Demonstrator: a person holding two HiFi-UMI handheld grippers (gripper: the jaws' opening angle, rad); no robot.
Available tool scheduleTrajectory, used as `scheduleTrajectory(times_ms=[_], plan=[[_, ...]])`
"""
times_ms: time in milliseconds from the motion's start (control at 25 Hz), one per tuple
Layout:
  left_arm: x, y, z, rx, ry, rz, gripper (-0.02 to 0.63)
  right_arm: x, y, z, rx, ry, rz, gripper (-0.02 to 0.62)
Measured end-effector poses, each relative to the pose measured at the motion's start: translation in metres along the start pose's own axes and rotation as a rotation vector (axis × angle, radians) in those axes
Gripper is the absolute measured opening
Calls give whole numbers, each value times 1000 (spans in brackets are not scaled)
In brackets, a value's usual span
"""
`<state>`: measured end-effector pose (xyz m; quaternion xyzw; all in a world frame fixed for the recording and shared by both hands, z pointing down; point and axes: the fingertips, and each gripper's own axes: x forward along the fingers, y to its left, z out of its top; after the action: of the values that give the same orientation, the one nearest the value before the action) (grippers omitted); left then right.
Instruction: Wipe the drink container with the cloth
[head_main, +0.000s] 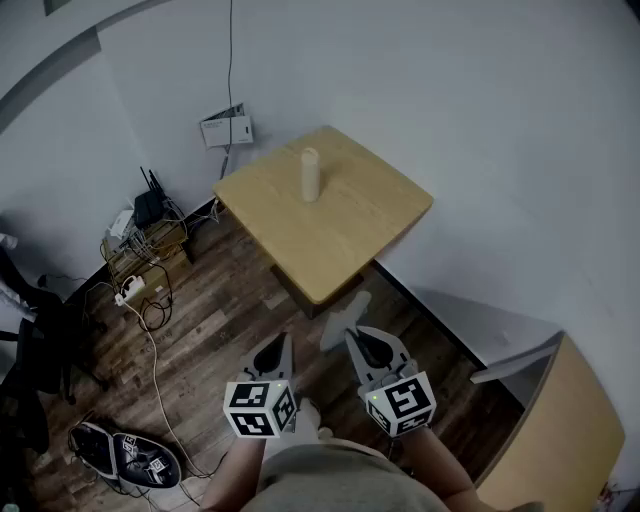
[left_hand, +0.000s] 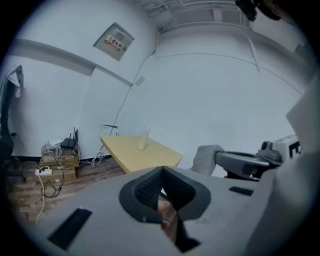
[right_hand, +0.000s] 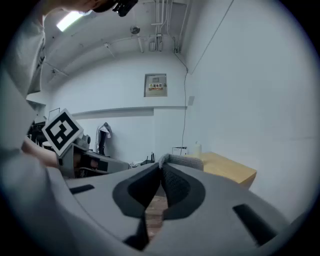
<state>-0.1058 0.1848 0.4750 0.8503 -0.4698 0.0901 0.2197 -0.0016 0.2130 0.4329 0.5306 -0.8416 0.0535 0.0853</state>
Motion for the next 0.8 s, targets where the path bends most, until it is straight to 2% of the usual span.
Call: scheduleTrajectory(times_ms=[280,560,800], plan=[[-35,-46,-24,4,16,-27,2,-49,7,-8,-2,-3,-25,8],[-46,-57,-22,34,0,-35,2,-67,12,1,-4,-38,-38,8],[-56,-52,-26,33,1,-16,2,-65,17,3,56,-58,-25,8]])
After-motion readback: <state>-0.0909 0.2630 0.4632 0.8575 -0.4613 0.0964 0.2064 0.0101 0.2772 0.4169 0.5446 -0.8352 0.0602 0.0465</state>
